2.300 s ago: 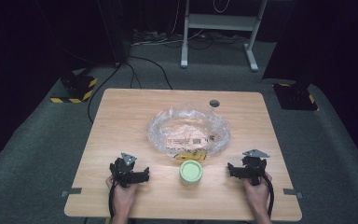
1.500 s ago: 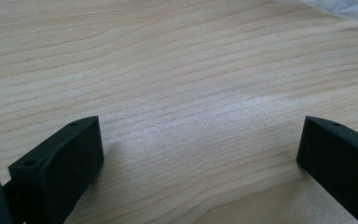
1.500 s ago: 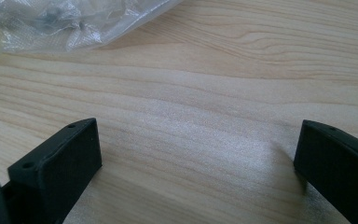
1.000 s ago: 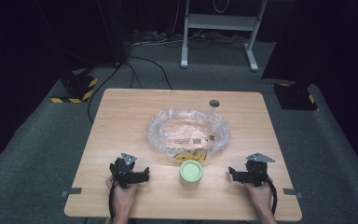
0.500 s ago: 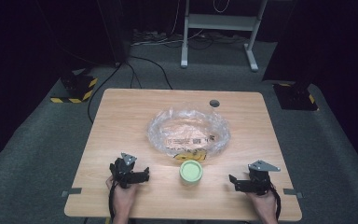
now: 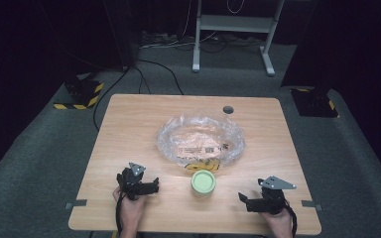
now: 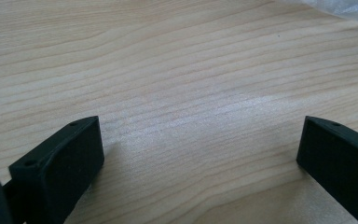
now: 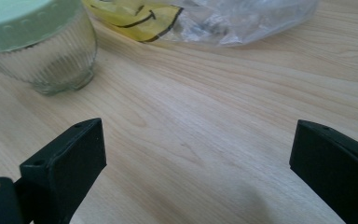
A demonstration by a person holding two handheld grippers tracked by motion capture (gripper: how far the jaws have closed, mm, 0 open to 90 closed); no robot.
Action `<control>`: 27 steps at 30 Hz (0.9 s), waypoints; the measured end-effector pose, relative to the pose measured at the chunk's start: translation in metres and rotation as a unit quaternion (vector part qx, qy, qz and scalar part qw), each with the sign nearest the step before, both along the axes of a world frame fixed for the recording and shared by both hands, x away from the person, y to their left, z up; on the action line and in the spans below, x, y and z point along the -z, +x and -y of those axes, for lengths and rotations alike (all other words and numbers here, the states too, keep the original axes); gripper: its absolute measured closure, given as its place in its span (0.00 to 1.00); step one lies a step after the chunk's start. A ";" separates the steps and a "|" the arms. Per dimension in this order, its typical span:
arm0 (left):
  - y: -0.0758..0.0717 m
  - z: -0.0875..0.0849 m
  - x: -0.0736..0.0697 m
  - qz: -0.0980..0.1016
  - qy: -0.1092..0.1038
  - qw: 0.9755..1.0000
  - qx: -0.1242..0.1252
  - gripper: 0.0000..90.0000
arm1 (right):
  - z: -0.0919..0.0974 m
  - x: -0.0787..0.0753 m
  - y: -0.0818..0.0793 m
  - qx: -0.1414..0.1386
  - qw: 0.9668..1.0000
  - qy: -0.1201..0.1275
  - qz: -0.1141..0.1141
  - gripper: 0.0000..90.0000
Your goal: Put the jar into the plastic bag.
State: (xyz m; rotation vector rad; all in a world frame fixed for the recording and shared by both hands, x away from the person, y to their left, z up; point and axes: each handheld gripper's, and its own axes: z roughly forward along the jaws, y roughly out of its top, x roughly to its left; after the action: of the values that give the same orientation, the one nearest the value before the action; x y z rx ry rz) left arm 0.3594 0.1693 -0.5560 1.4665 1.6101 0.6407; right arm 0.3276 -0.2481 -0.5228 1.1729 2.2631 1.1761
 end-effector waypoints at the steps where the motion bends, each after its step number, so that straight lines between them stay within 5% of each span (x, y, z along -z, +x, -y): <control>1: 0.000 0.000 0.000 0.000 0.001 1.000 0.001 0.01 | -0.002 0.000 -0.001 -0.003 1.000 0.000 -0.001 0.04; 27: -0.001 -0.001 0.000 -0.004 0.005 1.000 0.004 0.01 | -0.051 -0.001 -0.001 -0.088 0.996 0.007 -0.001 0.03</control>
State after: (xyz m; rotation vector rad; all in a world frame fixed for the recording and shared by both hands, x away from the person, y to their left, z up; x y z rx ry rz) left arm 0.3587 0.1704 -0.5557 1.4842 1.6096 0.6398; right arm 0.3263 -0.1974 -0.5218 0.9978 2.4034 1.2567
